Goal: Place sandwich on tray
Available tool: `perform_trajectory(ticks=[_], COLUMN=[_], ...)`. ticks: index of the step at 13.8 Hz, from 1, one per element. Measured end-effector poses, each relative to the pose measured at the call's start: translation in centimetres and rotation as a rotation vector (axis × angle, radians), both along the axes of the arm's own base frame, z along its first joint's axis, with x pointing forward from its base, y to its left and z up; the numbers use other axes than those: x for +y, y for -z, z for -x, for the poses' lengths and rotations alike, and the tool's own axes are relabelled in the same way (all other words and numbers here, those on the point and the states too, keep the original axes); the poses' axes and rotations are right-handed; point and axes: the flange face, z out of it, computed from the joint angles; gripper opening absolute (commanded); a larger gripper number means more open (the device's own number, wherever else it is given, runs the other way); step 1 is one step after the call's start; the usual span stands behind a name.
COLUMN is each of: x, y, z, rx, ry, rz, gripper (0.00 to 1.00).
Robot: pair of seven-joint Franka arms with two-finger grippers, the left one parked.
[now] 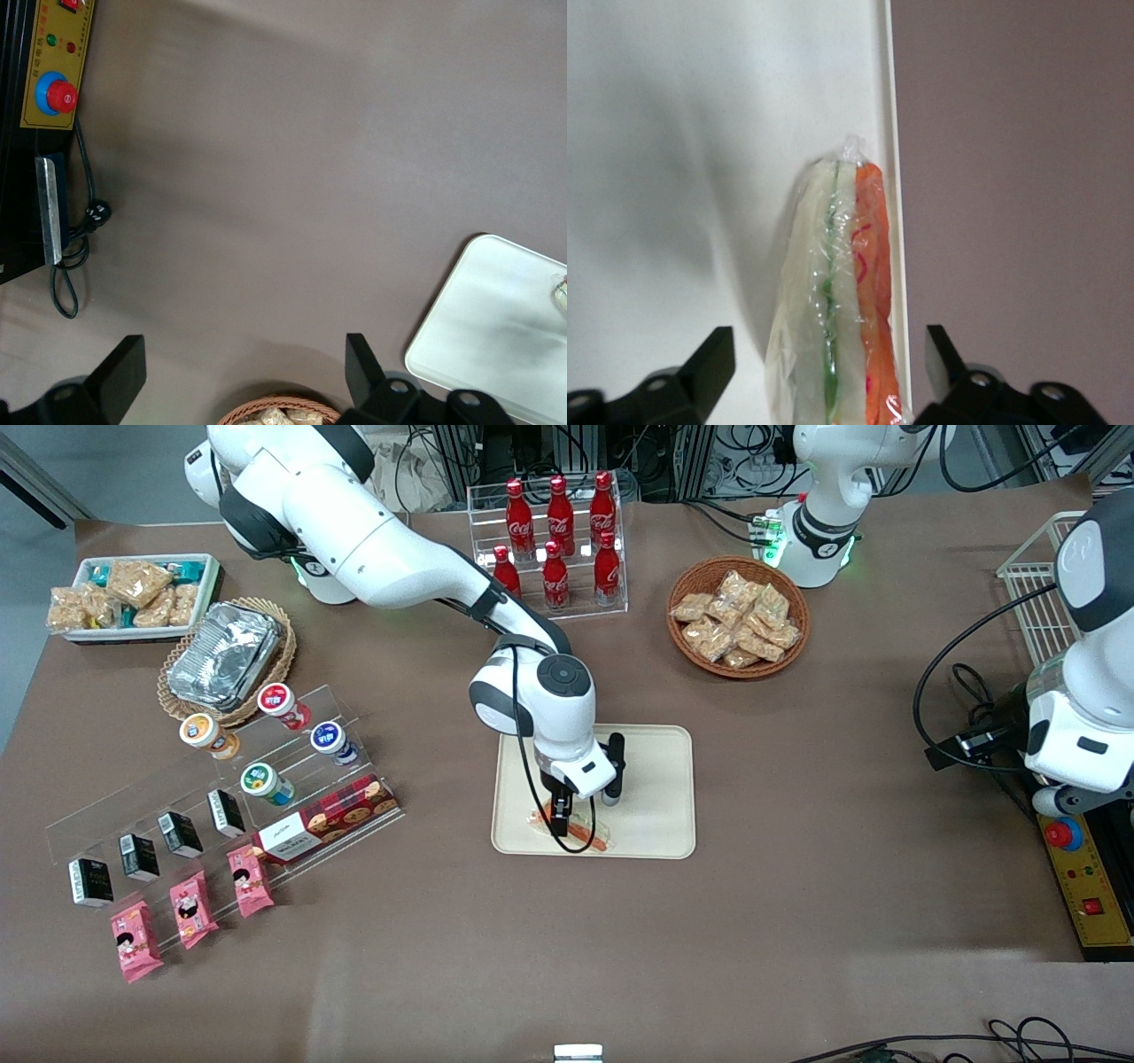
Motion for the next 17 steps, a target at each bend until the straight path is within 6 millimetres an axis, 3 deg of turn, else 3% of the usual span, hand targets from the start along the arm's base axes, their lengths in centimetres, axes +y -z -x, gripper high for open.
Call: perform_trajectory(ticks=[3,6,10,12,14,17], x=[-1.1,-6.7,-13.0,-18.1,-24.6,-34.0], y=[-3.5,-8.5,-14.9,-17.3,-19.6,-22.7], z=[-1.9,-5.5,-6.9,-8.8,-10.9,-12.2], rx=[0.027,0.056,0.061,0.085,0.174,0.238], ry=[0.107,0.375,0.628,0.735,0.885,1.045], rz=[-0.093,-0.158,-0.119,-0.138,-0.231,-0.278], gripper=[1.0,1.0,1.0,1.0,1.0,1.0])
